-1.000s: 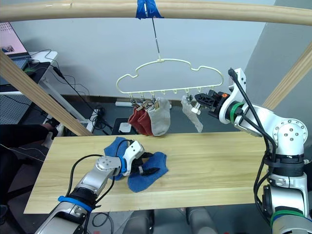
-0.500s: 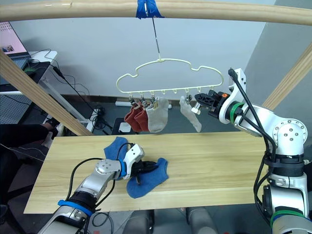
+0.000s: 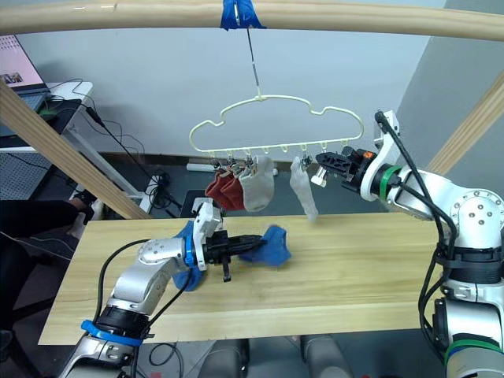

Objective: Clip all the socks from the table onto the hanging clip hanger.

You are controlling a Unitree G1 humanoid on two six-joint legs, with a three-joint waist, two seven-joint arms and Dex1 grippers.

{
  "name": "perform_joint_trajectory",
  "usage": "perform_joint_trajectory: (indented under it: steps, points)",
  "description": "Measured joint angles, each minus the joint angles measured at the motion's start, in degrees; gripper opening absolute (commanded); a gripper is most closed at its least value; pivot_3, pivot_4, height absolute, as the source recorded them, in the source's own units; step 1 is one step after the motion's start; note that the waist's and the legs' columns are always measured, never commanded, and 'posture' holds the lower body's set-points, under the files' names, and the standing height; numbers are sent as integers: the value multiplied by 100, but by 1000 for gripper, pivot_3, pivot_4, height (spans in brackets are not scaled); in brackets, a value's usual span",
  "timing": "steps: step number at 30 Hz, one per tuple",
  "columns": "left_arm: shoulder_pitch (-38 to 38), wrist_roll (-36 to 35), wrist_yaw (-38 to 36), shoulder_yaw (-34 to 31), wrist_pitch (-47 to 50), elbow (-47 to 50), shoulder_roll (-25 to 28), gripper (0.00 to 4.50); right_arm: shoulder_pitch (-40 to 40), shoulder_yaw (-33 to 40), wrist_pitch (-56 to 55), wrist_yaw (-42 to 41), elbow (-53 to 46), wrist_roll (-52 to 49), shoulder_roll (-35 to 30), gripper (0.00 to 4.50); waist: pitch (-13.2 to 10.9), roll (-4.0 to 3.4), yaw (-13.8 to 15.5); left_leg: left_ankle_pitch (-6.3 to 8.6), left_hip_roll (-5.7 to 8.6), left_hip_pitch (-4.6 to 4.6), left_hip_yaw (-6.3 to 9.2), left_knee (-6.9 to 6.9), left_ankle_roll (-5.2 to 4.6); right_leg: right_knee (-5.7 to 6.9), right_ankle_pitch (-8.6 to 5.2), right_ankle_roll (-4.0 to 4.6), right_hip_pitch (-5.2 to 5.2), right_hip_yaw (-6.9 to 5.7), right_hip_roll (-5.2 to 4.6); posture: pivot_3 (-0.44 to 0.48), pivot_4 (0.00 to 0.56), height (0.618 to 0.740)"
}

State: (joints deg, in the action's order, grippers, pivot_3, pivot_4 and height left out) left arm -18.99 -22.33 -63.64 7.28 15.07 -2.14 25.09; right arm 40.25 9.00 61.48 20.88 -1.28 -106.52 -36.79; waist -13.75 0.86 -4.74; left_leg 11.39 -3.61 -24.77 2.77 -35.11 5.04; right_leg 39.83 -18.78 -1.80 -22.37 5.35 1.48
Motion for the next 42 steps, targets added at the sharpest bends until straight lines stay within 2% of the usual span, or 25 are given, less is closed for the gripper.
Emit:
perform_joint_trajectory:
  steps: [3,8,21,37,42]
  points:
    - [-177,-310,76,-47,446,347,-65,30,1,-1,166,-314,136,-279,-200,159,0,0,1,0,0,0,0,-3,0,1,0,0,0,0,1,-92,213,740]
    - [-547,-454,317,-83,622,456,-296,30,-3,-12,289,-618,165,-445,-234,159,0,0,-2,0,1,0,-2,-5,0,1,0,0,0,3,3,-90,210,740]
    - [-1091,-557,446,-81,767,456,-637,30,-60,-257,88,-424,69,-449,-72,159,0,0,-2,0,0,0,-2,-5,0,1,0,0,-1,3,4,-91,214,740]
    - [-1229,-568,443,-80,832,452,-749,30,-116,-354,-40,-426,-119,-289,-75,159,0,0,-1,0,0,0,-2,-7,1,2,0,0,-1,2,4,-94,215,740]
    - [-1229,-568,434,-80,838,452,-751,0,-118,-358,1,-584,-170,-73,-83,1934,0,0,-1,0,0,0,-2,-7,1,2,0,0,-1,3,4,-94,215,740]
